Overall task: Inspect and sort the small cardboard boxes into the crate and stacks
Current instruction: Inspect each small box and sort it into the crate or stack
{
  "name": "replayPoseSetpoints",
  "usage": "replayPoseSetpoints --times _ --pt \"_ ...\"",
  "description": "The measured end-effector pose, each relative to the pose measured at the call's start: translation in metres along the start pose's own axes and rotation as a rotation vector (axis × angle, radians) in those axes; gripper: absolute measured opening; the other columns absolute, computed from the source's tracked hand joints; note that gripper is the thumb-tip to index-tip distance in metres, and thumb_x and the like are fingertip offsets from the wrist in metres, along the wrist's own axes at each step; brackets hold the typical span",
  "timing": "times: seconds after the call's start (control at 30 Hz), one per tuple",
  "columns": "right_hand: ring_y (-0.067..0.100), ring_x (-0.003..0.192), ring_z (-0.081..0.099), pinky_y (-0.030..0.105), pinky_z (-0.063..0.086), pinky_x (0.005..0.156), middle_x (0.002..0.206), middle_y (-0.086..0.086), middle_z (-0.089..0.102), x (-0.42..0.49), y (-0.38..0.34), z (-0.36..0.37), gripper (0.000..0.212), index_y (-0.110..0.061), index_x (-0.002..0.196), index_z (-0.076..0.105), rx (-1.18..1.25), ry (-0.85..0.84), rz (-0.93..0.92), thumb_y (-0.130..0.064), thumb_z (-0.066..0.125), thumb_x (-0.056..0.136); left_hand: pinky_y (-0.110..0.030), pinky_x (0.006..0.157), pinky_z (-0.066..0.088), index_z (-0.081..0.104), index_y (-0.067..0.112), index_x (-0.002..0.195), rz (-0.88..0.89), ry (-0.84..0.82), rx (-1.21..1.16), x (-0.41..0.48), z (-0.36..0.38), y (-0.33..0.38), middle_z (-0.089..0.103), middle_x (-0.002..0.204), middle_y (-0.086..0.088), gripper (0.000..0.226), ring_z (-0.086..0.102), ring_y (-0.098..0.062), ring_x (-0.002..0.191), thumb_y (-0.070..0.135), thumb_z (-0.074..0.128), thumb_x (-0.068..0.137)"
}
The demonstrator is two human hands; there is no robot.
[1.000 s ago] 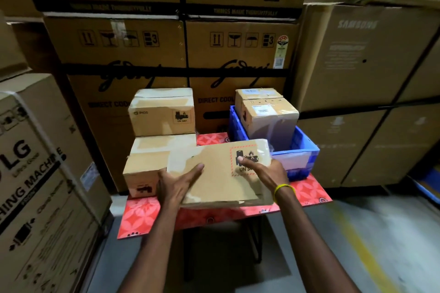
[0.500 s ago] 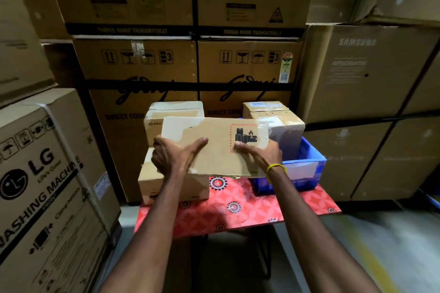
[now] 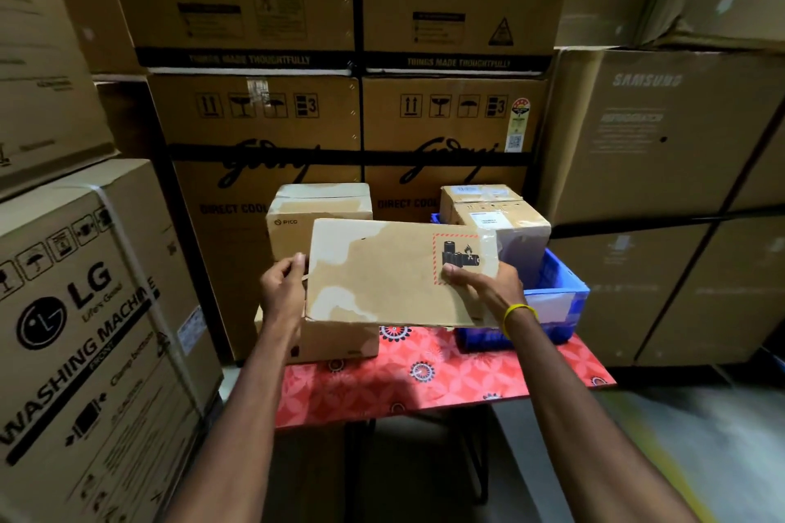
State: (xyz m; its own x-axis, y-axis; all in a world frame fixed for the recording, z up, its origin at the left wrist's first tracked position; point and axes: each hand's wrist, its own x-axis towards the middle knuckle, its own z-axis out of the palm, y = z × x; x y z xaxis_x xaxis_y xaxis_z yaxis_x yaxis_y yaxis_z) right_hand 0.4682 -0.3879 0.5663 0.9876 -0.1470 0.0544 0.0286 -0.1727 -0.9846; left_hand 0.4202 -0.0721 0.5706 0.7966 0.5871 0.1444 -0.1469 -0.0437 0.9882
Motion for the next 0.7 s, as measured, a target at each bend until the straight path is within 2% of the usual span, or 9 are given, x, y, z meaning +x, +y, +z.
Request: replayPoseSetpoints --times 0.07,0.13,0.23,0.3,0.33,0.43,0.53,0.63,0.7 --pt "0.028 0.098 0.079 0.041 0.065 0.083 0.100 0.004 0.083 0.002 0.004 -0.008 0.056 -0.012 0.112 0.079 0.099 -0.042 0.029 -0.037 0.099 0.065 -0.020 0.052 0.054 0.073 0.010 0.104 -0.014 -0.069 -0.169 -0.003 -0.006 0.001 0.078 0.078 0.003 0.015 0.069 -0.003 0.058 0.015 0.059 0.106" --pt "0.029 0.096 0.079 0.036 0.065 0.071 0.101 0.008 0.083 -0.001 0.003 -0.013 0.048 -0.007 0.115 0.076 0.208 -0.086 0.039 -0.021 0.094 0.073 -0.016 0.055 0.056 0.072 0.006 0.114 0.001 -0.106 -0.259 -0.001 -0.005 0.005 0.080 0.084 -0.001 0.018 0.071 -0.002 0.063 0.012 0.071 0.096" --pt "0.034 0.103 0.077 0.039 0.065 0.072 0.109 0.014 0.081 -0.004 0.007 -0.016 0.052 -0.002 0.121 0.071 0.324 -0.128 0.043 -0.014 0.090 0.074 -0.027 0.077 0.061 0.067 0.007 0.133 -0.001 -0.174 -0.271 0.012 -0.004 0.013 0.074 0.114 -0.008 0.082 0.072 -0.013 0.095 0.040 0.094 0.063" --pt "0.034 0.104 0.076 0.039 0.065 0.075 0.114 0.017 0.079 -0.005 0.011 -0.016 0.054 -0.003 0.120 0.071 0.366 -0.135 0.018 -0.013 0.091 0.071 -0.041 0.097 0.056 0.055 0.013 0.148 -0.112 -0.314 -0.185 0.023 -0.007 0.013 0.066 0.135 -0.004 0.120 0.067 -0.023 0.119 0.065 0.095 0.047" --pt "0.031 0.102 0.077 0.037 0.065 0.075 0.112 0.016 0.080 -0.006 0.013 -0.018 0.053 -0.003 0.117 0.072 0.377 -0.136 0.004 -0.010 0.093 0.068 -0.049 0.105 0.053 0.051 0.015 0.151 -0.144 -0.381 -0.109 0.035 -0.008 0.004 0.064 0.141 -0.006 0.128 0.065 -0.028 0.126 0.076 0.091 0.045" --pt "0.024 0.092 0.079 0.031 0.064 0.070 0.102 0.009 0.082 -0.007 0.018 -0.022 0.051 -0.006 0.111 0.071 0.386 -0.127 -0.056 -0.017 0.089 0.065 -0.062 0.106 0.051 0.037 0.021 0.157 -0.173 -0.547 0.094 0.080 -0.016 -0.035 0.057 0.151 -0.014 0.139 0.064 -0.034 0.129 0.098 0.072 0.046" --pt "0.026 0.097 0.079 0.035 0.064 0.075 0.106 0.008 0.082 -0.004 0.021 -0.026 0.075 -0.008 0.115 0.069 0.350 -0.085 -0.105 -0.039 0.096 0.052 -0.053 0.102 0.054 0.031 0.027 0.156 -0.130 -0.570 0.201 0.066 -0.016 -0.015 0.058 0.147 -0.006 0.144 0.063 -0.026 0.125 0.106 0.054 0.039" --pt "0.028 0.102 0.077 0.039 0.064 0.083 0.113 0.012 0.079 0.003 0.019 -0.031 0.095 -0.006 0.122 0.067 0.302 -0.016 -0.133 -0.050 0.101 0.045 -0.057 0.100 0.055 0.050 0.018 0.146 -0.126 -0.496 0.095 0.045 -0.014 0.009 0.070 0.132 -0.012 0.143 0.069 -0.032 0.115 0.100 0.071 0.031" --pt "0.022 0.105 0.074 0.036 0.061 0.090 0.118 0.004 0.076 0.006 0.013 -0.030 0.089 -0.011 0.133 0.064 0.247 0.079 -0.141 -0.042 0.100 0.058 -0.055 0.095 0.059 0.063 0.019 0.131 -0.137 -0.410 0.021 0.039 -0.010 0.015 0.076 0.121 -0.008 0.126 0.074 -0.030 0.108 0.088 0.086 0.029"
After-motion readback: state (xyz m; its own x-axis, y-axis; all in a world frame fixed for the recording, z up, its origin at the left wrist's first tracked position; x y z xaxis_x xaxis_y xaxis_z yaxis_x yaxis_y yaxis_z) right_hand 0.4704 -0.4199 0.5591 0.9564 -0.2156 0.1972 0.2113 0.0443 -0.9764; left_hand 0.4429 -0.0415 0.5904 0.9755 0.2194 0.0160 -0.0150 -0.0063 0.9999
